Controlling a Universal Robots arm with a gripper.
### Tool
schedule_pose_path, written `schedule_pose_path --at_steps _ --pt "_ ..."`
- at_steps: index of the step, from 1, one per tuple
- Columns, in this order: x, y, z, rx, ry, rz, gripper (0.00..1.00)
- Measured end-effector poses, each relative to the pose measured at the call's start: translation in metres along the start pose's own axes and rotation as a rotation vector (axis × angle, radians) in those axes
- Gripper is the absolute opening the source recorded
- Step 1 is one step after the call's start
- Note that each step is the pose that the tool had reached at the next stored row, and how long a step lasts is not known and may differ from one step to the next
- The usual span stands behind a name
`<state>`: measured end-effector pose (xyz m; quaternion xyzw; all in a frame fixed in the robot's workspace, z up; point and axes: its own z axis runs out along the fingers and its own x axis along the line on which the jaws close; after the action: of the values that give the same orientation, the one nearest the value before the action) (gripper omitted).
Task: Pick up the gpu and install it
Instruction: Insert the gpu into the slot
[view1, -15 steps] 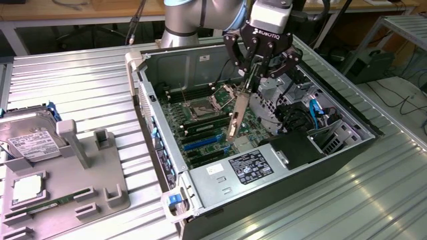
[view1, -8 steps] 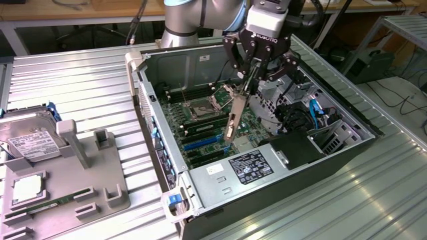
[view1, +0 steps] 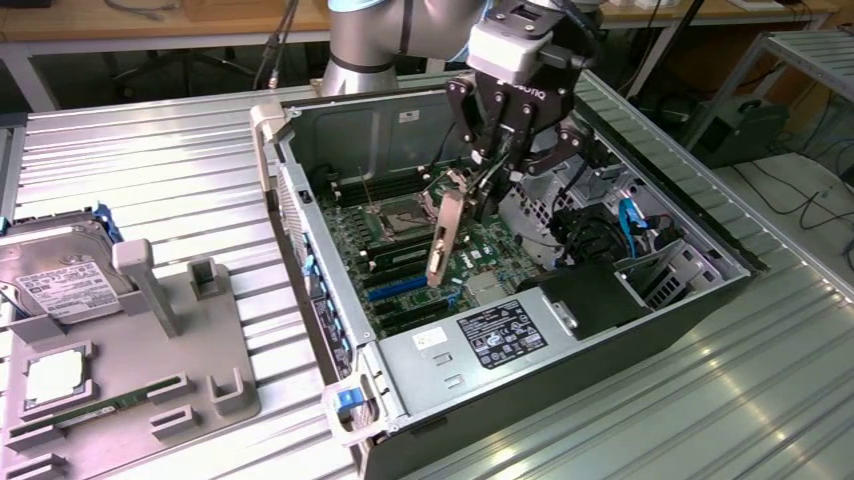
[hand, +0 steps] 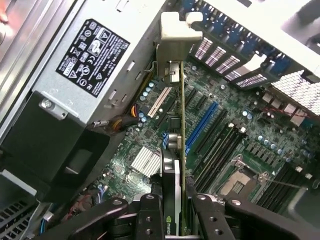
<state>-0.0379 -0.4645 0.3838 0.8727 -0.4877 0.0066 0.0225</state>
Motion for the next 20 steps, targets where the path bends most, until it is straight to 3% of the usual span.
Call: schedule_pose_path --at_steps 13,20 --pt "0.000 -0.0003 0.0115 -0.0079 -0.0077 0.236 0.27" --pt "-0.001 -0.0010 0.0241 -0.0104 -0.0096 0.285 0.27"
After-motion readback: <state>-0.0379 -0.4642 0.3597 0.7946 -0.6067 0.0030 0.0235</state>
